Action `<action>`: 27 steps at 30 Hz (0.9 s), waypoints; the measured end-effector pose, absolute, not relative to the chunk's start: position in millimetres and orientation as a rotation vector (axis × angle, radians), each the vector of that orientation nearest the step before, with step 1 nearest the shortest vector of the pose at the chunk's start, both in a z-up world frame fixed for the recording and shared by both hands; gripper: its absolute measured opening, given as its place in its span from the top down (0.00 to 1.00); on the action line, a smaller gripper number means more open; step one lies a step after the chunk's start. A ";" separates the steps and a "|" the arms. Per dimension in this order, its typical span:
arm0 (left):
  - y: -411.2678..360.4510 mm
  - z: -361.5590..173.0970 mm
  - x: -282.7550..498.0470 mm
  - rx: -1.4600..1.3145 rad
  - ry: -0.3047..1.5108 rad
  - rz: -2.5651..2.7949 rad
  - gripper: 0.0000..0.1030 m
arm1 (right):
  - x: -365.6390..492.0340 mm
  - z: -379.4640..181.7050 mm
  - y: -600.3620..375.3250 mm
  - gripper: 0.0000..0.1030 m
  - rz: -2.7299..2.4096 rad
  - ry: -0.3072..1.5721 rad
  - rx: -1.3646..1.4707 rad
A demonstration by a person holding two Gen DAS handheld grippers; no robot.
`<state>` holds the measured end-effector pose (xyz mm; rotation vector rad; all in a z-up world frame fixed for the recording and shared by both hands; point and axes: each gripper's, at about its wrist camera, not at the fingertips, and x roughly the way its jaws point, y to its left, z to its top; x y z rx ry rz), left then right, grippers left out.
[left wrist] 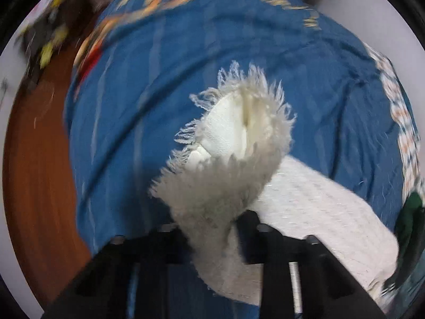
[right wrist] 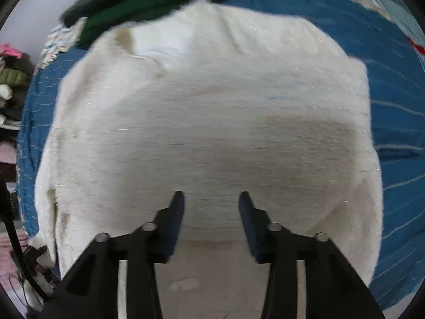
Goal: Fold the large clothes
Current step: 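Grasp the other sleeve cuff with the left tool and lift it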
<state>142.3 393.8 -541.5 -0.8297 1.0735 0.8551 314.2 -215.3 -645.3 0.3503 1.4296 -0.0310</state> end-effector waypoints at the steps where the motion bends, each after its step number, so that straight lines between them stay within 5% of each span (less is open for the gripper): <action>1: 396.7 -532.2 151.1 -0.778 1.056 0.849 0.82 | 311.0 -641.1 -206.4 0.53 -0.034 1.404 0.334; 3: 399.6 -510.1 169.5 -0.674 1.015 0.830 0.82 | 307.7 -629.9 -187.5 0.27 -0.038 1.359 0.295; 5: 403.4 -482.2 187.2 -0.570 0.968 0.804 0.83 | 309.2 -621.4 -163.5 0.15 -0.031 1.339 0.240; 16: 325.5 -370.5 249.8 -0.059 0.816 0.587 0.83 | 329.4 -597.7 -61.3 0.15 -0.227 1.303 0.023; 27: 181.7 -358.7 271.0 0.117 0.853 0.337 0.83 | 317.8 -593.2 -118.2 0.13 -0.251 1.283 0.199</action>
